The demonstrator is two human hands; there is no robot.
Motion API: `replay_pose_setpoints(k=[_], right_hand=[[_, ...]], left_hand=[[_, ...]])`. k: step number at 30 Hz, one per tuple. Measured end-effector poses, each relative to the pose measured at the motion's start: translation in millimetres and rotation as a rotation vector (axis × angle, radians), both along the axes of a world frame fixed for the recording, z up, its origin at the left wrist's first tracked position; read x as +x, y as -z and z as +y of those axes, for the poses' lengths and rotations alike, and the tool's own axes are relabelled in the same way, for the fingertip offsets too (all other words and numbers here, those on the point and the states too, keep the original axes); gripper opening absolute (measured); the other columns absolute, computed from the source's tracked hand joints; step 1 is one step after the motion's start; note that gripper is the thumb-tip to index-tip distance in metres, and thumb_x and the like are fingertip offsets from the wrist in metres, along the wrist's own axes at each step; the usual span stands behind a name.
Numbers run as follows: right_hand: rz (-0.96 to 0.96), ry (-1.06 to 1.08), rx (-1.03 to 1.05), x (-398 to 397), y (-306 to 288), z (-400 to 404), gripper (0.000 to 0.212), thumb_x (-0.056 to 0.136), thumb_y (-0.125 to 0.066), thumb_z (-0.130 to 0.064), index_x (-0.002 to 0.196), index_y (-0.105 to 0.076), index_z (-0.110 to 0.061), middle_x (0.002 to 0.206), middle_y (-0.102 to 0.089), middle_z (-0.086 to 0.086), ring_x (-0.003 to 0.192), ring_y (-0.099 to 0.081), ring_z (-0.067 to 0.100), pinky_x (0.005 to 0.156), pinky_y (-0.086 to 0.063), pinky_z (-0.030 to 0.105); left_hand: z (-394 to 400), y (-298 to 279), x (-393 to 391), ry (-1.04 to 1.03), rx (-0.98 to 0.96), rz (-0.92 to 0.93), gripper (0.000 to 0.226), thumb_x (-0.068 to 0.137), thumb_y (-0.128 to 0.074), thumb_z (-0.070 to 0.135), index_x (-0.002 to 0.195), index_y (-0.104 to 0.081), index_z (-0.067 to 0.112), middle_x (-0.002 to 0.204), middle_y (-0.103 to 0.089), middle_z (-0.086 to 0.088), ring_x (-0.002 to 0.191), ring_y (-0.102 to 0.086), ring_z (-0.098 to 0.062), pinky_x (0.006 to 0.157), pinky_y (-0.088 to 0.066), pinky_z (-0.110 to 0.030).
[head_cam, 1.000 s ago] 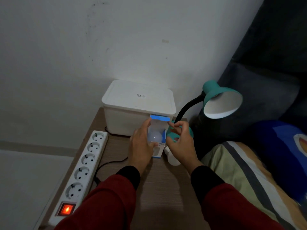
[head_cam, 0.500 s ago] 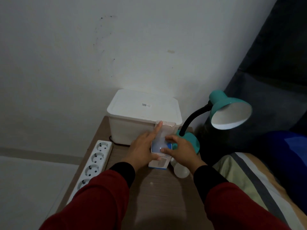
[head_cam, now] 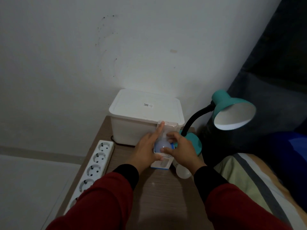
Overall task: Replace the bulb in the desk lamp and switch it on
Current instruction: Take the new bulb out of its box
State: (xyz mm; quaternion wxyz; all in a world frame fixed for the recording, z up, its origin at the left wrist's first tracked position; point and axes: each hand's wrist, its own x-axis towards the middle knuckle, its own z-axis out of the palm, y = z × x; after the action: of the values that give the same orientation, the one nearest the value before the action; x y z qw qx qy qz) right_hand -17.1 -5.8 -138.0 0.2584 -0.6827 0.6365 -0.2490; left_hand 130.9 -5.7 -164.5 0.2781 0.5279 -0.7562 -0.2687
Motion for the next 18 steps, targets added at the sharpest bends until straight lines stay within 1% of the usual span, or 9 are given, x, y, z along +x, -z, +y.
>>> replay_pose_setpoints(k=[2,4,6,8,9,11,14,16,18], right_hand=[[-0.079,0.038,-0.033,0,-4,4,0.063,0.074,-0.078,-0.021,0.130,-0.049,-0.015,0.119,-0.059,0.001,0.107,-0.053,0.009,0.091,-0.046,0.022],[-0.140,0.055,-0.059,-2,-7,7,0.065,0.074,-0.078,-0.023,0.131,-0.048,-0.015,0.114,-0.057,-0.002,0.106,-0.050,0.006,0.090,-0.045,0.020],[-0.175,0.049,-0.076,-3,-10,10,0.064,0.075,-0.077,-0.024,0.131,-0.048,-0.016,0.111,-0.055,-0.004,0.104,-0.051,0.006,0.086,-0.043,0.016],[-0.204,0.040,-0.090,-6,-11,13,0.062,0.076,-0.077,-0.023,0.130,-0.049,-0.017,0.113,-0.056,-0.001,0.102,-0.057,0.011,0.080,-0.047,0.014],[-0.211,0.031,-0.100,-7,-11,14,0.061,0.076,-0.077,-0.023,0.130,-0.049,-0.018,0.115,-0.056,0.002,0.101,-0.060,0.014,0.080,-0.052,0.017],[-0.163,0.022,-0.136,-10,-9,19,0.062,0.076,-0.076,-0.026,0.131,-0.049,-0.024,0.120,-0.053,0.003,0.107,-0.058,0.016,0.087,-0.056,0.029],[-0.107,-0.004,-0.131,-17,-7,30,0.068,0.078,-0.073,-0.030,0.138,-0.040,-0.035,0.132,-0.046,0.003,0.117,-0.050,0.016,0.097,-0.051,0.036],[-0.120,-0.031,-0.096,-23,-7,37,0.067,0.082,-0.069,-0.030,0.141,-0.037,-0.038,0.138,-0.043,0.002,0.119,-0.049,0.018,0.098,-0.050,0.034],[-0.163,-0.041,-0.075,-28,-7,43,0.062,0.085,-0.066,-0.029,0.140,-0.039,-0.039,0.141,-0.044,0.000,0.118,-0.052,0.018,0.096,-0.051,0.030]], left_hand=[[-1,2,0,-0.006,-0.015,0.006,0.125,0.066,-0.083,0.024,0.132,0.019,0.057,0.124,-0.049,-0.001,0.113,-0.047,-0.013,0.100,-0.044,-0.030],[-2,3,-1,-0.011,-0.012,0.011,0.125,0.066,-0.083,0.024,0.133,0.018,0.056,0.126,-0.049,-0.001,0.114,-0.047,-0.014,0.098,-0.039,-0.025],[0,3,-1,-0.022,-0.006,0.009,0.125,0.067,-0.083,0.024,0.131,0.019,0.057,0.127,-0.048,-0.001,0.116,-0.045,-0.014,0.097,-0.034,-0.022],[2,1,-2,-0.025,-0.001,0.010,0.125,0.068,-0.082,0.023,0.131,0.020,0.057,0.129,-0.047,-0.001,0.118,-0.044,-0.014,0.099,-0.034,-0.024],[3,0,-2,-0.023,0.005,0.013,0.125,0.069,-0.082,0.022,0.131,0.020,0.057,0.130,-0.046,-0.001,0.119,-0.044,-0.014,0.102,-0.035,-0.027],[6,-3,-3,-0.022,0.019,0.019,0.125,0.069,-0.081,0.020,0.132,0.020,0.057,0.132,-0.045,-0.001,0.123,-0.043,-0.015,0.108,-0.038,-0.034],[8,-7,-4,-0.031,0.033,0.021,0.126,0.069,-0.081,0.019,0.134,0.020,0.056,0.137,-0.043,-0.001,0.129,-0.040,-0.016,0.111,-0.036,-0.038],[11,-9,-5,-0.040,0.041,0.015,0.125,0.070,-0.081,0.019,0.133,0.021,0.056,0.138,-0.042,-0.002,0.129,-0.040,-0.016,0.110,-0.034,-0.036],[13,-11,-7,-0.056,0.049,0.018,0.125,0.070,-0.081,0.017,0.134,0.020,0.055,0.137,-0.042,-0.002,0.128,-0.040,-0.016,0.107,-0.034,-0.032]])
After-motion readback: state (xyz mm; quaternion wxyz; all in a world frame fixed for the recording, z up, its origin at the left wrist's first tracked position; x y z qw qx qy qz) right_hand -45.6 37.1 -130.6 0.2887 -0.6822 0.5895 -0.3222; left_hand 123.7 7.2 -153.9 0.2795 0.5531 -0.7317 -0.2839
